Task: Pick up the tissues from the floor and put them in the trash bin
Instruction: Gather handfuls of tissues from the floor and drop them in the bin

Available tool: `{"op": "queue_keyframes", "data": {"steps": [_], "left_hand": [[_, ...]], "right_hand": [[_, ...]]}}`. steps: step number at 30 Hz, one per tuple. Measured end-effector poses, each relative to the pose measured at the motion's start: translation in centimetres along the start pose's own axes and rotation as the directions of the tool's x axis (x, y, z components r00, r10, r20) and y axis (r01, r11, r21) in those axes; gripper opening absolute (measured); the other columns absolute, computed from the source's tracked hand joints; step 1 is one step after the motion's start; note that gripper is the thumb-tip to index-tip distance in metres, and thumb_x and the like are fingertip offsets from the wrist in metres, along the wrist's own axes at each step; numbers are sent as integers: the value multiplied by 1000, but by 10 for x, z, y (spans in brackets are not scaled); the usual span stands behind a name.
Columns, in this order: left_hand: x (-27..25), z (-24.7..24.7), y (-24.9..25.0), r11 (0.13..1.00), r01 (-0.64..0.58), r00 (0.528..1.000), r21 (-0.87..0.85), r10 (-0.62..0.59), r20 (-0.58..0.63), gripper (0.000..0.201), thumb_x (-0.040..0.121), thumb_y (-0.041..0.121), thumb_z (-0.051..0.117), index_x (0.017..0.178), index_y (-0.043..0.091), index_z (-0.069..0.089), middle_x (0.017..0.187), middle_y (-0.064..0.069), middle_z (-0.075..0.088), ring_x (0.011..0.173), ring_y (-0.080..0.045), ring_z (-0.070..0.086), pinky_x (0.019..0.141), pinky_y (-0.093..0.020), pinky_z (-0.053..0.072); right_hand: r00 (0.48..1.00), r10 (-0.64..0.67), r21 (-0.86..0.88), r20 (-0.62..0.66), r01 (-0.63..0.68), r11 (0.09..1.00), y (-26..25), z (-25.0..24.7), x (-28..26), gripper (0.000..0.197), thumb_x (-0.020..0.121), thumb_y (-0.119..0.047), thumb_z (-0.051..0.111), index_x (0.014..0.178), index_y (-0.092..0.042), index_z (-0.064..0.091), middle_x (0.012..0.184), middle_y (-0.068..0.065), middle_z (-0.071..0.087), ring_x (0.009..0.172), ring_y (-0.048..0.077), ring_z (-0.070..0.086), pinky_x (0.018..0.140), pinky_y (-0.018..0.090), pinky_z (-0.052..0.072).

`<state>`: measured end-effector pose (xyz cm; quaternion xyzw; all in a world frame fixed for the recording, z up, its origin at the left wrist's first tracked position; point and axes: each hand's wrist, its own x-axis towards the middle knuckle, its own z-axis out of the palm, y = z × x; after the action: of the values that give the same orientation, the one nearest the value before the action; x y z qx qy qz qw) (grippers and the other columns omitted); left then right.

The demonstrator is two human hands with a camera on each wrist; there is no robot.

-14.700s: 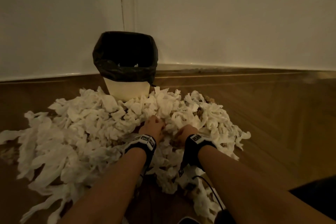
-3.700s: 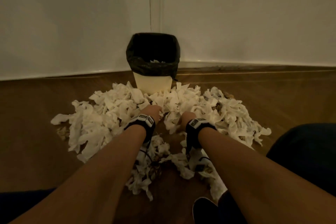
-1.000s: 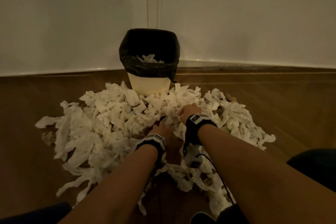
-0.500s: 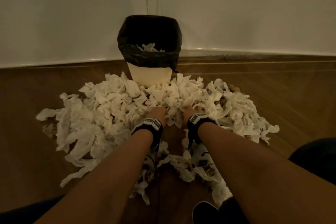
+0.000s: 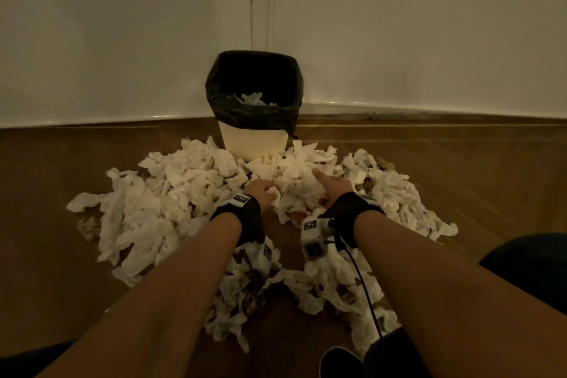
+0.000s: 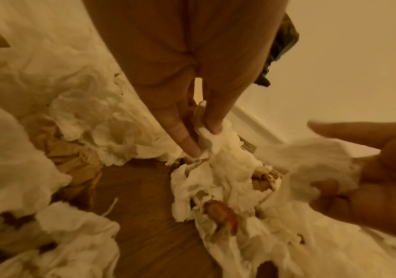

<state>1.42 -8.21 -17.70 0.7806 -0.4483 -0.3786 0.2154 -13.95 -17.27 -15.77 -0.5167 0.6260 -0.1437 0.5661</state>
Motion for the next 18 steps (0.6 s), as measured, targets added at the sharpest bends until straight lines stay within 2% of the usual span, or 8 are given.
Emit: {"op": "queue_keyframes", "data": {"steps": [2,5,8,10,12,14,16,18], "left_hand": [[-1,-6,4,995,6,1000,-104,-7,-9,34,95,5,39,118,11,63,137,-14,49,120,-31,49,96,-36,47],[-5,-17,13,959,-26,999,-282,12,-51,35,94,0,38,111,12,67,135,-14,51,119,-31,50,95,-34,47],[-8,-34,27,923,-133,987,-361,89,-136,34,92,-4,40,109,8,66,125,-15,58,115,-31,53,93,-34,48],[-10,-49,37,867,-200,972,-456,118,-203,32,92,-6,40,114,4,61,119,-20,59,105,-30,59,81,-33,54],[-12,-65,45,801,-252,955,-542,118,-270,30,94,-4,40,116,6,57,113,-20,59,89,-25,63,66,-23,56],[-14,-81,52,769,-295,937,-567,119,-327,25,96,0,40,111,13,56,107,-11,61,79,-17,65,57,-20,55],[-15,-96,57,778,-330,917,-534,132,-376,24,97,5,41,107,20,57,106,-5,63,80,-13,66,57,-20,51],[-16,-108,62,794,-367,892,-485,153,-426,24,97,7,40,106,21,58,109,-4,64,84,-14,65,62,-21,49]], "right_hand": [[997,29,160,67,-39,986,-9,-2,-7,47,88,-28,63,127,-4,53,109,8,56,67,12,51,63,28,48],[985,32,289,168,-81,954,-26,-2,-12,40,97,-10,47,137,-4,43,134,11,49,70,9,46,55,18,44],[979,14,511,206,-120,851,-52,-5,-22,40,95,-20,53,131,-3,47,96,6,55,65,8,47,45,11,46],[963,-26,591,270,-144,794,-72,-9,-29,18,94,-25,55,103,-10,59,75,3,51,62,9,45,52,15,44],[940,-127,628,316,-106,771,-90,-13,-35,23,95,-31,51,78,-16,52,57,-2,49,54,8,41,60,18,33],[935,-198,712,294,-76,698,-106,-16,-39,28,98,-28,44,73,-17,47,52,-4,44,51,9,38,60,19,29],[916,-276,783,292,-63,619,-120,-19,-43,28,98,-14,36,71,-16,43,53,-3,43,48,9,39,52,18,34],[884,-353,839,306,-76,538,-137,-21,-51,19,78,0,33,68,-16,39,51,-3,43,39,11,41,38,14,33]]}}
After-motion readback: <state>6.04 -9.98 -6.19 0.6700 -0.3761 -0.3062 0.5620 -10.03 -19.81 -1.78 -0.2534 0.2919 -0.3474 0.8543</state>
